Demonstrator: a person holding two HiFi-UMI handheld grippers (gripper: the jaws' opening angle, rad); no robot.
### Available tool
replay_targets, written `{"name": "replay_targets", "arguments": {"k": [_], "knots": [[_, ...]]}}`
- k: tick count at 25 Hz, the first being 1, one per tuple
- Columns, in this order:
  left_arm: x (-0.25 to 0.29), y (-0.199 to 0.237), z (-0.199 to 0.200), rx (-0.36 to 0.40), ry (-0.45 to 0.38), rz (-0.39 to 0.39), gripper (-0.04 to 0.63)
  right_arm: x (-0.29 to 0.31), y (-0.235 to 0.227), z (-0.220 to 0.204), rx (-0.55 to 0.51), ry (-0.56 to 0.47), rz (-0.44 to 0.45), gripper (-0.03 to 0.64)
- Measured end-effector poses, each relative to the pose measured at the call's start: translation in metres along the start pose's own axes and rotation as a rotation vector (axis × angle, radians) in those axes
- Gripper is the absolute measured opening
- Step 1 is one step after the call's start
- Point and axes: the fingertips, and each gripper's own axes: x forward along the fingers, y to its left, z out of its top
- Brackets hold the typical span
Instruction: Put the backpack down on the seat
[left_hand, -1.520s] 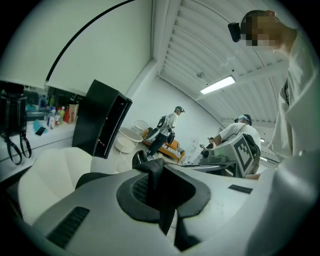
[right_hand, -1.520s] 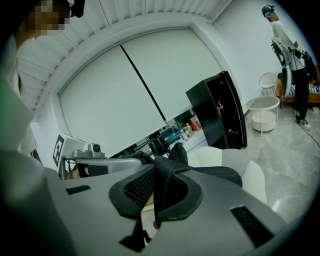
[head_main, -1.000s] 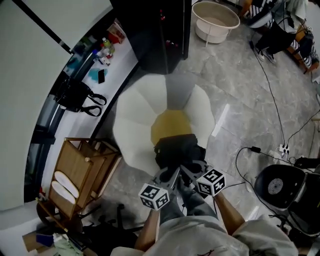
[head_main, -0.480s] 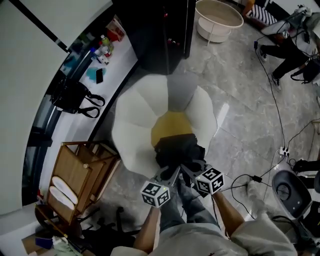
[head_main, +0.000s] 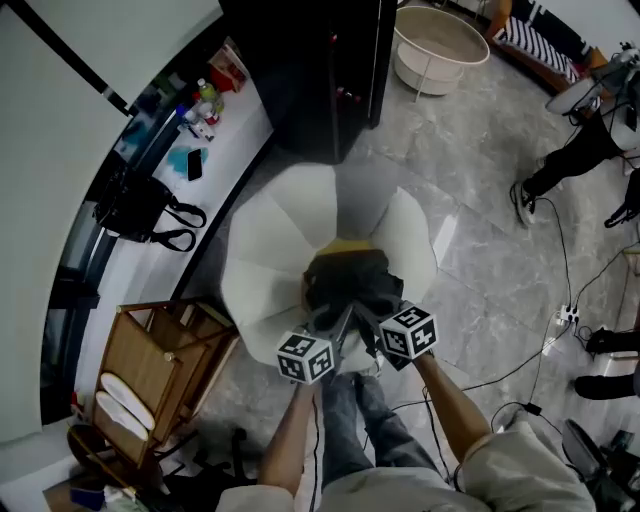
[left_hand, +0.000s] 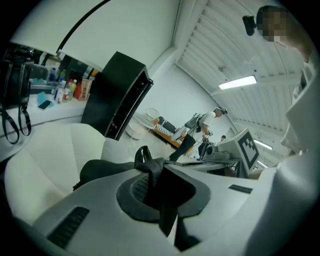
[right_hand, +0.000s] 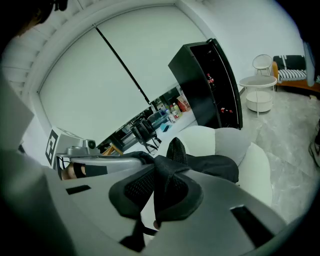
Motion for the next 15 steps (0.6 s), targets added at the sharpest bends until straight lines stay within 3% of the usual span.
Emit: {"name": "replay_targets", "arguments": {"k": [6,10,15], "knots": [[0.033,0.042,0.027,0.018,0.004,0.032,0.043,0.040,-0.035,0.029,-0.062,0.020,-0.022,0.041],[0.055,0.068,0.031,0.012,0.030,0.052,0.043,0.064,-0.060,0.033,-0.035,0.039,-0.038,0.041],[0.070,0.097,0.018,-0.061,0.016,0.071,0.043,0.090,-0.080,0.020,-0.030,0.065,-0.034,0.041]]}}
